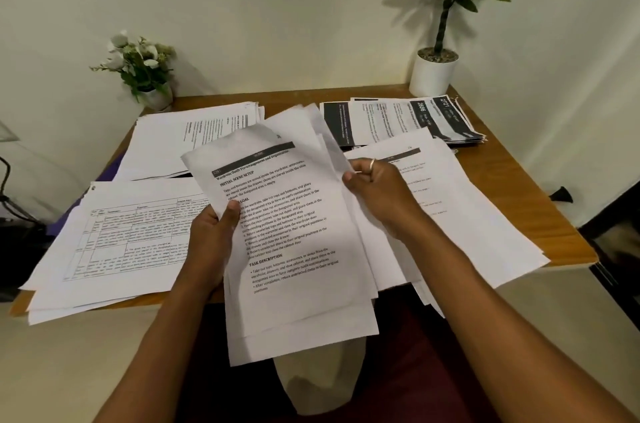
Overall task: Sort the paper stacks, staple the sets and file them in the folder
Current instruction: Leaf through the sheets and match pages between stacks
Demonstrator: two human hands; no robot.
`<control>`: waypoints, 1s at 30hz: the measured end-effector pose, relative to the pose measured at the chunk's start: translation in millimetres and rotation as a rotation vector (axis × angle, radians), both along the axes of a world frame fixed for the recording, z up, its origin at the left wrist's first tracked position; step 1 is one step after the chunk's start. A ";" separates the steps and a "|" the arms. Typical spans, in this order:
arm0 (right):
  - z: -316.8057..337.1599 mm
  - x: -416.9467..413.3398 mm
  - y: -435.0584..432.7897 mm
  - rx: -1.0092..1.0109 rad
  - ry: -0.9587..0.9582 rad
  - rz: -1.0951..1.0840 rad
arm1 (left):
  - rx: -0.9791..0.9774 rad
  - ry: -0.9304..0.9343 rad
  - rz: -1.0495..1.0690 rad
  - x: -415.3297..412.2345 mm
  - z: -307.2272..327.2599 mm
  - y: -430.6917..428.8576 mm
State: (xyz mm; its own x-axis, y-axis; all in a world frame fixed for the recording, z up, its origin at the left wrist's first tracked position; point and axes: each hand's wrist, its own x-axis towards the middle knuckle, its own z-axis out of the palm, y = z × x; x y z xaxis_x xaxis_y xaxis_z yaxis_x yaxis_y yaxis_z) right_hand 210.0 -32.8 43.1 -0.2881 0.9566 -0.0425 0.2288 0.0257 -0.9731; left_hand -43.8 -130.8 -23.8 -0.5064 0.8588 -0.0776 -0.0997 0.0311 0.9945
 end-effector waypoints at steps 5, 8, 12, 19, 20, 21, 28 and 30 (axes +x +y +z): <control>0.4 21.5 -2.3 -0.202 0.102 0.107 | 0.011 0.089 -0.018 -5.8 -4.8 0.8; -8.6 45.2 14.4 -0.102 -0.078 -0.028 | 0.002 0.129 -0.005 -7.1 -6.2 2.5; -41.3 91.0 45.4 0.214 -0.641 -0.346 | 0.067 0.151 -0.007 -3.8 -3.0 3.0; -55.7 122.4 67.7 0.093 -0.871 -0.372 | 0.032 0.125 -0.045 -2.2 -4.4 1.7; -54.7 122.9 71.1 0.088 -0.867 -0.369 | 0.020 0.122 -0.030 -1.9 -4.5 1.7; -53.3 123.5 73.8 0.078 -0.853 -0.369 | 0.012 0.126 -0.019 -1.7 -4.6 1.7; -46.9 130.0 82.1 0.063 -0.546 -0.427 | -0.001 0.102 0.002 2.6 0.4 0.2; -45.9 130.6 81.1 0.070 -0.521 -0.450 | 0.008 0.101 -0.003 3.1 0.7 -0.6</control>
